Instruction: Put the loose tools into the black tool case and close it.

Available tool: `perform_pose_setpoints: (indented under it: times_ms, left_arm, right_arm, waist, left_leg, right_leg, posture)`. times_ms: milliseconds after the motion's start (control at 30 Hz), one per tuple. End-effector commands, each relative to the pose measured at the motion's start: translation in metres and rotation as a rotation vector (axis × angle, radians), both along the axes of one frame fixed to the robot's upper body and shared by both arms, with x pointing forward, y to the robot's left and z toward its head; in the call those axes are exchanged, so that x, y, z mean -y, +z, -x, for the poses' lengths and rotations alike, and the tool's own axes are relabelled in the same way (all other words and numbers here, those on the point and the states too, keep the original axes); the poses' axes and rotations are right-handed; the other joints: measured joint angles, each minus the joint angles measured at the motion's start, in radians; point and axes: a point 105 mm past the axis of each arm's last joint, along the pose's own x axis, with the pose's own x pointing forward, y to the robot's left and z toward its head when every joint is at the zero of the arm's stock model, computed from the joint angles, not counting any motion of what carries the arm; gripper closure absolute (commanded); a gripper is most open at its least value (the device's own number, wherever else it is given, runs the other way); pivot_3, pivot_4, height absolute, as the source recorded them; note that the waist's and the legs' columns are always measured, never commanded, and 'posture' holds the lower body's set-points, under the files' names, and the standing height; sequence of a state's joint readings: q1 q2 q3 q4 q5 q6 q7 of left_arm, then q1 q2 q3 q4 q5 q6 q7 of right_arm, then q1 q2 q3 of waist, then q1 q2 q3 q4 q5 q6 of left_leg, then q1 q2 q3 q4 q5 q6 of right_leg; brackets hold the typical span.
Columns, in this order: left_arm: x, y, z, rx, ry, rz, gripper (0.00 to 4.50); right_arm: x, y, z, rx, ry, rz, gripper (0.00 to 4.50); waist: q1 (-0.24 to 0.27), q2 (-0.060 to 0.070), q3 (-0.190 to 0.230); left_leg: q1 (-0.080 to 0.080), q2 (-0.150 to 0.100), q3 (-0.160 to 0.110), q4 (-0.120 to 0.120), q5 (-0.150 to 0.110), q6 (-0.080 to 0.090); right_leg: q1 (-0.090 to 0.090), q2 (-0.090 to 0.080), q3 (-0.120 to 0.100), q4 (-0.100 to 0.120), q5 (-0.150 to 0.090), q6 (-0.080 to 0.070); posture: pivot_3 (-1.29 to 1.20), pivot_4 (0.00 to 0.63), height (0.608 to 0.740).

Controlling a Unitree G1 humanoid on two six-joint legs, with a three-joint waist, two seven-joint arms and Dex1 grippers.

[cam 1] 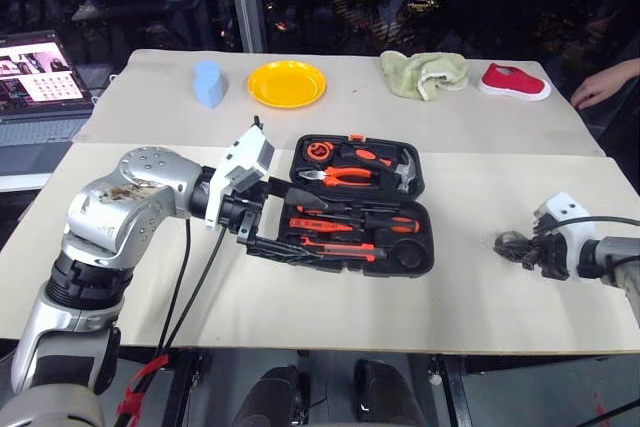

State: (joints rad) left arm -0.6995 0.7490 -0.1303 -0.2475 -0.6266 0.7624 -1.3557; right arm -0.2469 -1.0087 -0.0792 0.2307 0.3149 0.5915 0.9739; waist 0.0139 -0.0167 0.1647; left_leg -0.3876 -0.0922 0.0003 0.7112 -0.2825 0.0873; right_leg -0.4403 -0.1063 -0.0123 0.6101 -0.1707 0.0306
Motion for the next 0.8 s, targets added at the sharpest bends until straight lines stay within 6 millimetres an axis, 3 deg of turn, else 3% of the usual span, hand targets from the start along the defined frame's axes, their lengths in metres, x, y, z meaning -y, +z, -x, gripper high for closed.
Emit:
perform_pose_setpoints:
  times_ms: [33, 200, 267, 367, 500, 800]
  left_arm:
    - [0.000, 0.008, -0.002, 0.054, -0.011, 0.003, 0.00]
    - [-0.001, -0.001, -0.006, 0.067, -0.020, -0.028, 0.00]
    - [0.000, -0.002, -0.007, 0.069, -0.024, -0.028, 0.00]
    - [0.003, -0.002, -0.007, 0.077, -0.037, -0.029, 0.00]
    - [0.005, -0.003, -0.009, 0.089, -0.045, -0.034, 0.00]
    - [0.007, -0.002, -0.012, 0.107, -0.049, -0.033, 0.00]
  right_arm:
    - [-0.012, 0.027, 0.004, 0.062, 0.066, -0.051, 4.45]
    - [-0.082, 0.080, 0.022, 0.124, 0.335, -0.244, 4.45]
    - [-0.109, 0.088, 0.030, 0.120, 0.425, -0.243, 4.45]
    - [-0.138, 0.082, 0.038, 0.090, 0.526, -0.191, 4.45]
    - [-0.154, 0.067, 0.035, 0.073, 0.572, -0.104, 4.45]
    - [-0.162, 0.037, 0.030, 0.014, 0.578, -0.030, 4.45]
  waist:
    - [-0.001, 0.000, 0.000]
    - [-0.008, 0.001, 0.001]
    - [-0.009, 0.001, 0.001]
    - [-0.003, 0.001, 0.001]
    - [0.008, 0.001, 0.001]
    - [0.005, 0.000, 0.001]
  left_leg:
    - [0.000, 0.000, 0.000, 0.000, 0.000, 0.001]
    - [-0.001, 0.000, 0.001, 0.000, 0.000, 0.001]
    - [-0.001, 0.001, 0.000, 0.000, 0.000, 0.001]
    - [-0.001, 0.001, -0.001, 0.000, -0.002, 0.004]
    - [-0.002, 0.000, -0.002, 0.001, -0.001, 0.003]
    - [-0.006, -0.002, 0.000, 0.001, 0.000, 0.005]
  right_leg:
    - [0.000, 0.000, 0.000, 0.000, 0.000, 0.000]
    - [-0.002, 0.000, 0.000, 0.000, 0.000, 0.000]
    - [-0.002, 0.000, 0.001, 0.000, 0.000, -0.001]
    - [-0.001, 0.000, 0.000, 0.000, 0.000, -0.001]
    - [-0.001, -0.001, -0.001, -0.001, 0.000, 0.000]
    - [-0.008, -0.001, -0.002, 0.000, 0.001, 0.002]
  posture:
    - [0.00, 0.150, 0.740]
    - [0.00, 0.150, 0.740]
    - [0.00, 0.150, 0.740]
    - [0.00, 0.150, 0.740]
    - [0.00, 0.150, 0.740]
    - [0.00, 0.150, 0.740]
